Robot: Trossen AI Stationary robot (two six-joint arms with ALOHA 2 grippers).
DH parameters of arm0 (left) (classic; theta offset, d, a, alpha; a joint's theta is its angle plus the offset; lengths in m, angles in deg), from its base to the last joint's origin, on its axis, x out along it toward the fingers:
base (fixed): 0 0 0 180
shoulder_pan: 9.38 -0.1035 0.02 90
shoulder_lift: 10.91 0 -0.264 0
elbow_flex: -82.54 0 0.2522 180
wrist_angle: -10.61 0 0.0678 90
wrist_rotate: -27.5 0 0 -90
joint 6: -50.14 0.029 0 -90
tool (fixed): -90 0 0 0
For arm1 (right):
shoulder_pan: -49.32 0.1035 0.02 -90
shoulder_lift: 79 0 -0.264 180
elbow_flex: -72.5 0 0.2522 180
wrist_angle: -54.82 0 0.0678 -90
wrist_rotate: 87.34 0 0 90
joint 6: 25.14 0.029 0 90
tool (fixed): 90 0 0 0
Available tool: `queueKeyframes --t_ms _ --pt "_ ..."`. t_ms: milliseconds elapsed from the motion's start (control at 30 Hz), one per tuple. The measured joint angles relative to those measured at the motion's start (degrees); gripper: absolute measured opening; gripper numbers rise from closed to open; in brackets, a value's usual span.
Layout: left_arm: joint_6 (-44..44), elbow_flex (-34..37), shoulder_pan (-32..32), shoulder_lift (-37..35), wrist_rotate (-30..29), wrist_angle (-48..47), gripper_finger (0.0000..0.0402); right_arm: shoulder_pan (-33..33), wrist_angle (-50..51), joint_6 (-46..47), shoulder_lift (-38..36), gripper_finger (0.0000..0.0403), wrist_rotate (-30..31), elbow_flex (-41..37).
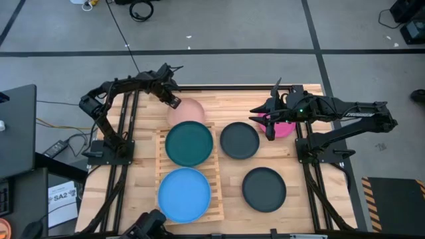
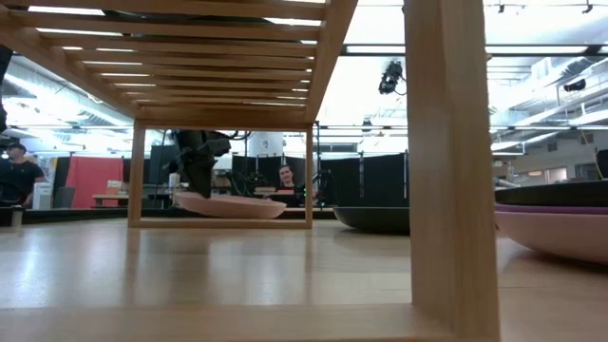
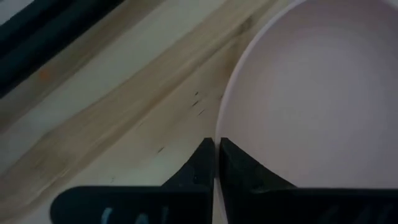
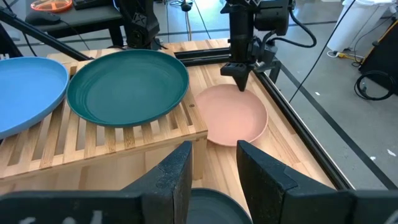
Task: Place and stack plates onto a shelf
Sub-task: Stack the top brown plate on top of the green plate on the shelf
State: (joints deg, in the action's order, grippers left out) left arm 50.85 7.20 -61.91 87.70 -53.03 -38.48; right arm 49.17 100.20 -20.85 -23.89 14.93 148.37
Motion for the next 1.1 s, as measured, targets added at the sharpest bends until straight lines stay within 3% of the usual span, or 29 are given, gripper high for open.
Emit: queueKeyframes --t_ms 433,567,1100 --pt "-0.04 -7.41 0.01 -0.02 -2.7 -14.33 0.0014 -0.01 0.02 0.0 0.0 0.0132 0.0 0.0" --pt "-0.02 -9.26 0.36 -1.05 -5.99 -18.26 0.0014 0.0 0.16 0.0 0.0 0.0132 0.0 0.0" --pt "-3.12 -14.75 0.7 -14.9 -19.24 -22.91 0.0013 0.0 0.33 -0.02 0.0 0.0132 0.0 0.0"
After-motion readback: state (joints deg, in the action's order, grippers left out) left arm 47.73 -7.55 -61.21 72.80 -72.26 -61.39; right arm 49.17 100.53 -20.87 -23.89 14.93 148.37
